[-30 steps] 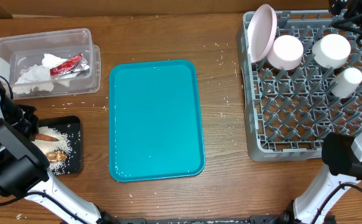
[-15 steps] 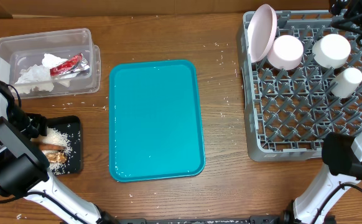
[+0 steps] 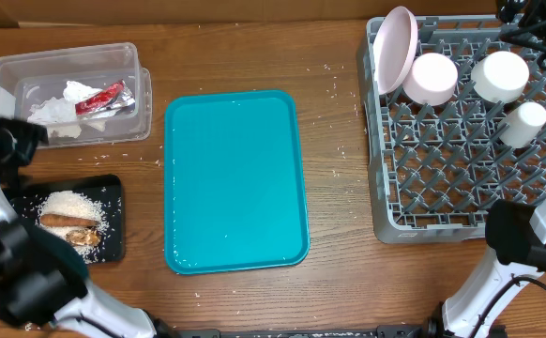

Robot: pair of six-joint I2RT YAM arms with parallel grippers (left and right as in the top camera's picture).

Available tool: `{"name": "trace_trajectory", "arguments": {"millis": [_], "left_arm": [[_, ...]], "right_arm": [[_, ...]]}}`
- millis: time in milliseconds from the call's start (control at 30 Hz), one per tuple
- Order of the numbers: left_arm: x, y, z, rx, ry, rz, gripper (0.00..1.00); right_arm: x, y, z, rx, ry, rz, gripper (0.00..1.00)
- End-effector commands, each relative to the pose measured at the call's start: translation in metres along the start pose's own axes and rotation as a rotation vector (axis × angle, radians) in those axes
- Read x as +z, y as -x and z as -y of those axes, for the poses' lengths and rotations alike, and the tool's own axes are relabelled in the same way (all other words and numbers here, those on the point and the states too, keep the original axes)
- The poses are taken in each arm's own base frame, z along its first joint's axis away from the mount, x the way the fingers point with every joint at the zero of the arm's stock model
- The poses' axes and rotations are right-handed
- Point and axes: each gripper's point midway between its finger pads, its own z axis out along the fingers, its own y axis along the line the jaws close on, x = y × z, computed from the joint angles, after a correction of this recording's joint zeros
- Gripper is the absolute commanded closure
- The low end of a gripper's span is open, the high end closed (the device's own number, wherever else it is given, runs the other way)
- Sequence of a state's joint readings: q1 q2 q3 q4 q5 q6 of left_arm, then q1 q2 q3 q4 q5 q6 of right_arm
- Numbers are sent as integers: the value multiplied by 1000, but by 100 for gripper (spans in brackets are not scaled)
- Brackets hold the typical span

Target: Sort waste into correct bins and load items into the dishwasher

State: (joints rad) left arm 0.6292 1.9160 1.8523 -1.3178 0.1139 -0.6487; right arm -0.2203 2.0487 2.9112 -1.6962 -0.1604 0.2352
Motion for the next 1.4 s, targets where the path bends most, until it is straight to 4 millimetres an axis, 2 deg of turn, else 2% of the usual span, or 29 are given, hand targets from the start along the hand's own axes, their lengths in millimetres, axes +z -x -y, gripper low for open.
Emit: {"name": "trace_trajectory", "arguments": {"millis": [0,133,233,367,467,567,633,667,700,867,1033,1200,1367], "left_arm": [[-96,-36,43,221,-221,150,28],[-143,-77,64,384,-321,233,27],[-163,-110,77,493,-383,244,27],[-175,-165,94,675,-487,157,27],[-178,-193,96,751,-504,115,27],[-181,-211,99,799,-517,101,28],[-181,-216,100,815,-519,94,24],[-180,-217,101,817,-515,92,16],[-180,-217,101,817,-514,93,0],[-177,-216,102,816,-508,88,0],[-177,-216,102,816,-508,88,0],[-177,-216,102,816,-508,88,0],[-177,-216,102,816,-508,88,0]], "right_arm": [[-11,2,-4,-10,14,26,0],[-11,2,-4,-9,14,26,0],[-11,2,-4,-9,14,26,0],[-11,2,-4,-9,14,26,0],[-11,2,-4,-9,14,26,0],[-9,2,-4,-9,14,22,0],[-10,2,-4,-9,14,23,0],[-12,2,-5,-11,16,28,0],[-15,2,-6,-13,19,33,0],[-51,-1,-27,-51,66,91,0],[-94,-7,-44,-84,115,165,0],[-136,-14,-56,-113,161,235,0],[-172,-21,-60,-127,189,301,0]]}}
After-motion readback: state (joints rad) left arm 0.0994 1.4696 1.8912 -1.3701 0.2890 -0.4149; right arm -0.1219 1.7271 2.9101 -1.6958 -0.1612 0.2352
